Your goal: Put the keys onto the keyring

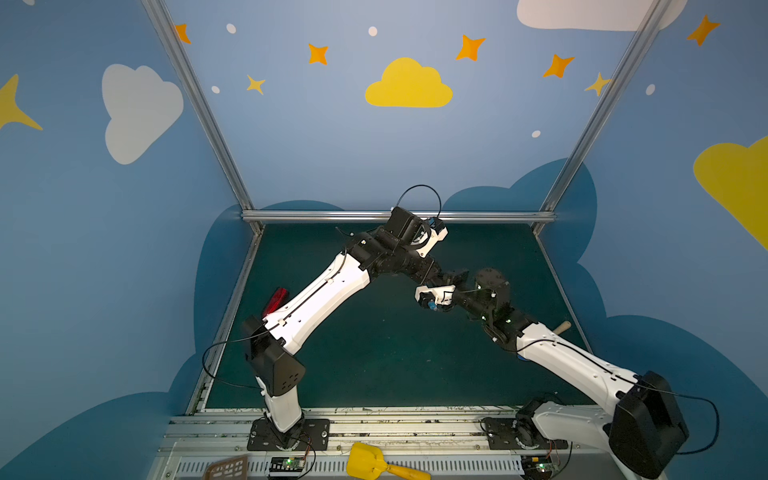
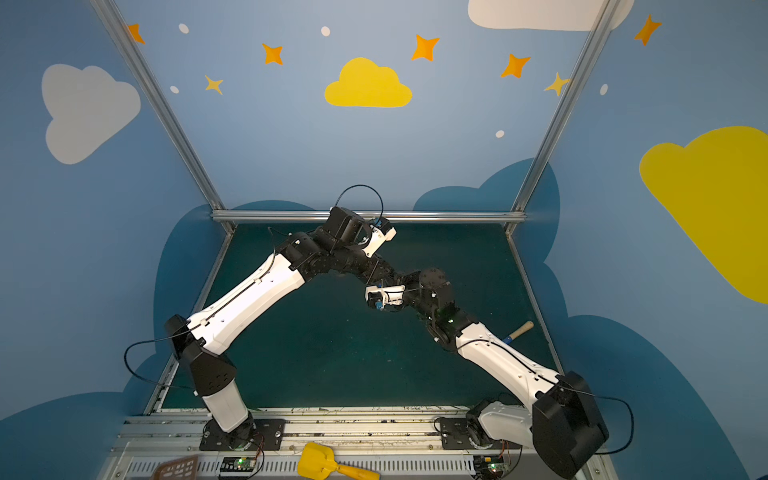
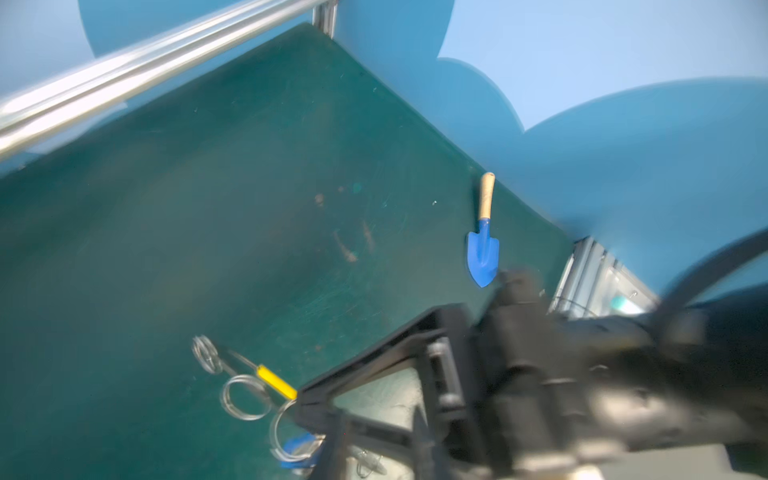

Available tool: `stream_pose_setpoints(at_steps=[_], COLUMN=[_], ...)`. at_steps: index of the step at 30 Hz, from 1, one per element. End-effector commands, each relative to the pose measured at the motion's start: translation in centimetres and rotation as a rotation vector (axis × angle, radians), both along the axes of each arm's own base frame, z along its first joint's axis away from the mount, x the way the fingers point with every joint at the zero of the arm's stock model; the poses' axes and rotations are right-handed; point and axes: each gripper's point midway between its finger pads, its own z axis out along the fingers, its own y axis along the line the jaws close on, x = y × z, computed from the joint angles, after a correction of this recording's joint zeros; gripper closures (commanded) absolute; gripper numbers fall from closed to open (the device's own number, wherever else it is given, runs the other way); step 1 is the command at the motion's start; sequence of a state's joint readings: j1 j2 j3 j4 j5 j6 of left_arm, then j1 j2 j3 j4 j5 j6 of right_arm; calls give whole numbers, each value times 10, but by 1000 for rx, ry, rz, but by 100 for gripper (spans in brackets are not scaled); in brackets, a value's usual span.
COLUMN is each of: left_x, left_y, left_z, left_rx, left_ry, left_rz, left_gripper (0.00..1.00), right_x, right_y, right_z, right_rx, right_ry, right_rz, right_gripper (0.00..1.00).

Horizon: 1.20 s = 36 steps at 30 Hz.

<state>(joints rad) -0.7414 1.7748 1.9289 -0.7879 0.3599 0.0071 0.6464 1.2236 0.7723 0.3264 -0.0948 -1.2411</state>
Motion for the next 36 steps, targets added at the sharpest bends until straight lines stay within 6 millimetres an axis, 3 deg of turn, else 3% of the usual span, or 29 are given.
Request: stream_pose_setpoints(at_steps=[1, 5, 10, 13, 18, 21, 28, 36], left_x=[1, 4, 11, 23, 24, 23, 28, 27], left_y=[-4, 2, 25, 51, 87, 98, 104, 96], left_z=[18, 30, 55, 70, 100, 98, 66, 67], left_rx=[-57, -65, -62, -42, -99, -83, -49, -72], left_ry=[7, -27, -167, -303, -478, -513, -507, -574], left_rz=[18, 54, 131, 244, 336, 338, 270, 154], left_gripper=[62, 54, 45, 42, 32, 33, 45, 48], right_x=[9, 11, 13, 10, 7, 5, -6, -18], right_y=[2, 2, -2, -2, -6, -8, -11, -10], right_z=[39, 44, 59, 66, 80, 88, 108, 125], right_rx=[129, 202, 367, 415, 499, 565, 636, 660], right_ry=[-65, -73, -16, -7, 15, 45, 97, 118], right_rz=[-41, -49, -56, -7, 33, 61, 181, 288], right_gripper=[100, 100, 100, 100, 100, 100, 100, 100])
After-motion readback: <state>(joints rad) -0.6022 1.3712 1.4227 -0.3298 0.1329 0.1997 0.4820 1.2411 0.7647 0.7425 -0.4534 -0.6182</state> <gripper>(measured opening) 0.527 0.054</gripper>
